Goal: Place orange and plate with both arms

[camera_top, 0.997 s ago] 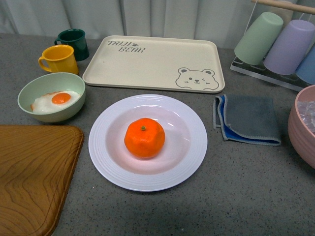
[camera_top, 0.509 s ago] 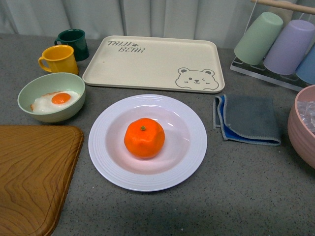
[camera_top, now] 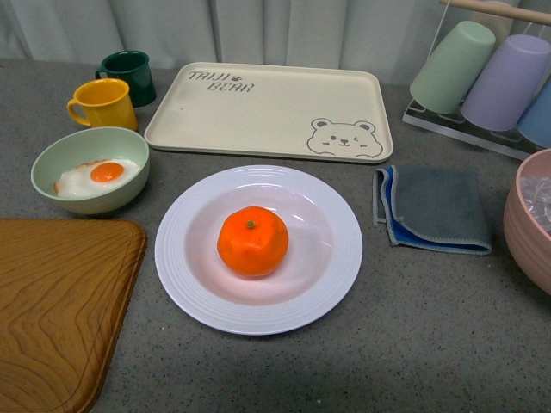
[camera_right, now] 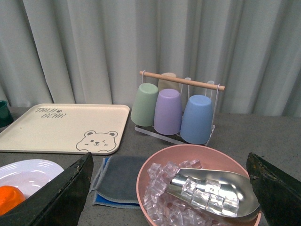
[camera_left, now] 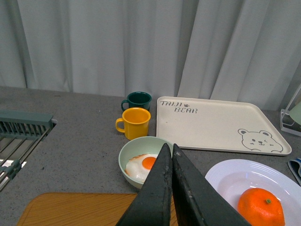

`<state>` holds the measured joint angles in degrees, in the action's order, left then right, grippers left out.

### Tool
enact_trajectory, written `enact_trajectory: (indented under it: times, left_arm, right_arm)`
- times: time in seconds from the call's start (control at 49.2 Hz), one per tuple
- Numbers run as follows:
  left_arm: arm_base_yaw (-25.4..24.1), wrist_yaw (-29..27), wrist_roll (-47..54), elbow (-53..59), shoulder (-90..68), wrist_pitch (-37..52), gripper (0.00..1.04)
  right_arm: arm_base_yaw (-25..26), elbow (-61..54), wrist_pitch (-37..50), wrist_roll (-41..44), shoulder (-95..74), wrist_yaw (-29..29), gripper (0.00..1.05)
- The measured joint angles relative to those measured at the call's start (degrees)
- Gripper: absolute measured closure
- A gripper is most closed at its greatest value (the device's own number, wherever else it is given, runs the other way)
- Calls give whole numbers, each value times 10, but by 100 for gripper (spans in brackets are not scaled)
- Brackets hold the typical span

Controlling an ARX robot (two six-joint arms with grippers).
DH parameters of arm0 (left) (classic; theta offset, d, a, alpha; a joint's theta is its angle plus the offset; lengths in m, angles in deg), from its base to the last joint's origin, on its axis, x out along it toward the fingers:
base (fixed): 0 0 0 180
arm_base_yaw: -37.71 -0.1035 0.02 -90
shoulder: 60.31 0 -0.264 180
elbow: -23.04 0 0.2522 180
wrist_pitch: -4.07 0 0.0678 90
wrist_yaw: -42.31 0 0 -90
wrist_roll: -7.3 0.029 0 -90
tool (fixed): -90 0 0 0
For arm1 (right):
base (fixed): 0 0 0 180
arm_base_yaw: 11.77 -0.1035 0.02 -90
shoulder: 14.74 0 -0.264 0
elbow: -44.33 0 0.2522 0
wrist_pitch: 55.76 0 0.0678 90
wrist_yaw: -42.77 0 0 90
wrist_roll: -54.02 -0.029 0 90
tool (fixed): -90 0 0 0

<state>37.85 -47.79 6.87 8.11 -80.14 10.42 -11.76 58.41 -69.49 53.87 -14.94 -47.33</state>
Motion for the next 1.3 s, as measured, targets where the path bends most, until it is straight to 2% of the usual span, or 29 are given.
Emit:
enact_trajectory:
  times: [0.59, 0.671, 0.875, 0.976, 1.119, 1.302]
  left_arm:
    - [0, 0, 0, 0, 97, -98, 101]
    - [0, 1, 0, 0, 172, -191, 101]
    - [0, 1, 0, 0, 195, -200, 100]
    - [0, 1, 0, 0, 196, -200, 86]
    - [0, 1, 0, 0, 196, -200, 61]
    - [0, 1, 0, 0, 196, -200, 19]
  right_arm:
    - [0, 0, 0, 0, 0, 0, 9]
    - [0, 0, 0, 0, 0, 0, 9]
    - [0, 0, 0, 0, 0, 0, 9]
    - [0, 0, 0, 0, 0, 0, 9]
    - [0, 0, 0, 0, 0, 0, 9]
    - [0, 0, 0, 0, 0, 0, 9]
